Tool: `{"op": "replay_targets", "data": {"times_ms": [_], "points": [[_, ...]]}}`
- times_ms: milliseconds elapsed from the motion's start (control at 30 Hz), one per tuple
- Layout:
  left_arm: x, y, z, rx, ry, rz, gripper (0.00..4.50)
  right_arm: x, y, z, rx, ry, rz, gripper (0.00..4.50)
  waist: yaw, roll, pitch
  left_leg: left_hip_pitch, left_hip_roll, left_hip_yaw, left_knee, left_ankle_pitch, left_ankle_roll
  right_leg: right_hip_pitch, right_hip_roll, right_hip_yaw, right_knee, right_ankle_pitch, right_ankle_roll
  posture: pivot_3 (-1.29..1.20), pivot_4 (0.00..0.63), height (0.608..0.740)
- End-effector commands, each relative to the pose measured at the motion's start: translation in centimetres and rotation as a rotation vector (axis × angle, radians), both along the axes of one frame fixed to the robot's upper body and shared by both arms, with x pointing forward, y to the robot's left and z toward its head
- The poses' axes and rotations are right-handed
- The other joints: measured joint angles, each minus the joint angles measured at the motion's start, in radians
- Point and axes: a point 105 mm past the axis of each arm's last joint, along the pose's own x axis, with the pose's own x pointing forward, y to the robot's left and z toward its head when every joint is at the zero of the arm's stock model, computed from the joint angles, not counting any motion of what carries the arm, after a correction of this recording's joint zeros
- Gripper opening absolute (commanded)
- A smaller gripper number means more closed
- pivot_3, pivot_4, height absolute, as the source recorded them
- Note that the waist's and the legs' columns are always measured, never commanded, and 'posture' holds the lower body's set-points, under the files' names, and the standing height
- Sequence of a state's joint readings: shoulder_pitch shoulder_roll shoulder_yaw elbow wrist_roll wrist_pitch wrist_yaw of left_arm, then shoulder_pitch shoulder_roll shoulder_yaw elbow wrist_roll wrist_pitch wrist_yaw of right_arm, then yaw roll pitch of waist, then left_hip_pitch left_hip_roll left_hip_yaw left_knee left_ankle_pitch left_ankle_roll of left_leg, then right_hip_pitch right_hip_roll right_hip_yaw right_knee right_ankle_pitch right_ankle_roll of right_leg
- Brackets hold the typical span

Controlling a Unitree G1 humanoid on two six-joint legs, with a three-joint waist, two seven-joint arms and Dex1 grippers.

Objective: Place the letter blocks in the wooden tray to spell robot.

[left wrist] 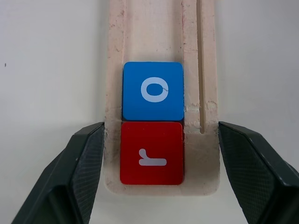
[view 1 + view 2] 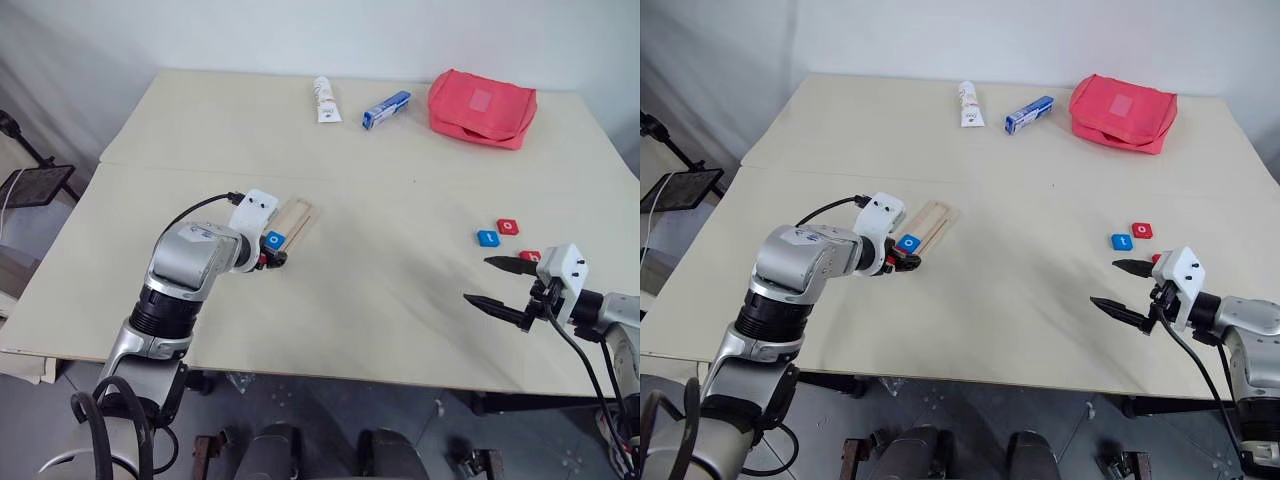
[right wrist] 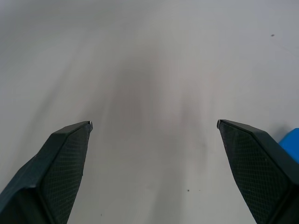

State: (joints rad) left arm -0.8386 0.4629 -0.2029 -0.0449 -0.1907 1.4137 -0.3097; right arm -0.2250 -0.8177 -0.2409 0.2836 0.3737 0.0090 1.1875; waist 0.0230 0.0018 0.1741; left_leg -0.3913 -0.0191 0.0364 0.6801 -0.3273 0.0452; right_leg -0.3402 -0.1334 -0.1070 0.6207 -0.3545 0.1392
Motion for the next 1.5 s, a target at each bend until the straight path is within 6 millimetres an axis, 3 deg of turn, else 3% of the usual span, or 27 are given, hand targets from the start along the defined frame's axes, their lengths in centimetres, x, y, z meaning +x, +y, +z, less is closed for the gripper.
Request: {"op": "replay_targets", "data": {"times_ms": [33,200,300,433,733,1100,1233,1500], "points": [[0.2,-1.0,2.0,0.029,-0.108,-0.124,3.39,0.2,-0.6,1.2,-0.021,-0.032,-0.012,4.50,0.000,0.000,0.000,0.000,0.000,0.000,0.000,0.000,0.000,0.000,0.000,0.000,0.000,0.000,0.000,0.00,0.150,0.740],[0.3,-2.5,4.0,0.096,-0.206,-0.344,3.39,0.4,-0.4,1.3,-0.019,-0.037,-0.002,4.50,0.004,0.000,0.000,-0.001,-0.001,0.000,0.000,0.000,0.000,0.000,0.000,0.000,0.000,0.000,0.000,0.00,0.150,0.740],[0.3,-4.4,6.0,0.156,-0.311,-0.516,3.39,0.3,-0.2,1.4,-0.017,-0.051,0.009,4.50,0.005,0.000,0.000,-0.001,-0.001,-0.001,0.001,0.000,0.000,0.000,0.000,0.000,0.000,0.000,0.000,0.00,0.150,0.740],[-0.4,-6.2,6.5,0.174,-0.340,-0.656,3.39,0.1,-0.2,1.4,-0.015,-0.058,0.006,4.50,0.003,0.000,0.000,-0.003,-0.001,-0.001,0.000,0.000,0.000,0.000,0.000,-0.001,-0.001,0.000,0.000,0.00,0.150,0.740],[-2.9,-11.1,3.1,0.156,-0.254,-0.928,3.39,-2.2,-0.2,1.4,0.025,-0.072,0.020,4.50,0.005,0.000,0.000,-0.003,-0.001,0.000,0.001,0.000,0.001,-0.001,-0.001,-0.001,-0.001,0.000,0.000,0.00,0.150,0.740],[-4.5,-13.3,0.1,0.187,-0.174,-1.039,3.39,-6.0,-0.8,0.7,-0.035,-0.010,0.157,4.50,0.004,0.000,0.000,-0.003,-0.001,0.000,0.001,0.000,0.002,-0.001,-0.001,-0.001,-0.001,0.000,0.000,0.00,0.150,0.740],[-5.3,-14.2,-0.3,0.190,-0.158,-1.086,3.39,-5.5,-1.5,1.3,-0.040,-0.049,0.091,4.50,0.004,0.000,0.000,-0.003,-0.001,0.000,0.001,0.000,0.002,0.000,0.000,-0.001,-0.001,0.000,0.000,0.00,0.150,0.740],[-5.0,-15.0,-0.6,0.204,-0.154,-1.087,3.39,-5.8,-1.7,0.6,-0.017,-0.056,0.016,4.50,0.007,0.000,0.000,-0.003,-0.001,0.000,0.002,0.000,0.002,0.000,-0.001,-0.001,-0.001,0.000,0.000,0.00,0.150,0.740]]}}
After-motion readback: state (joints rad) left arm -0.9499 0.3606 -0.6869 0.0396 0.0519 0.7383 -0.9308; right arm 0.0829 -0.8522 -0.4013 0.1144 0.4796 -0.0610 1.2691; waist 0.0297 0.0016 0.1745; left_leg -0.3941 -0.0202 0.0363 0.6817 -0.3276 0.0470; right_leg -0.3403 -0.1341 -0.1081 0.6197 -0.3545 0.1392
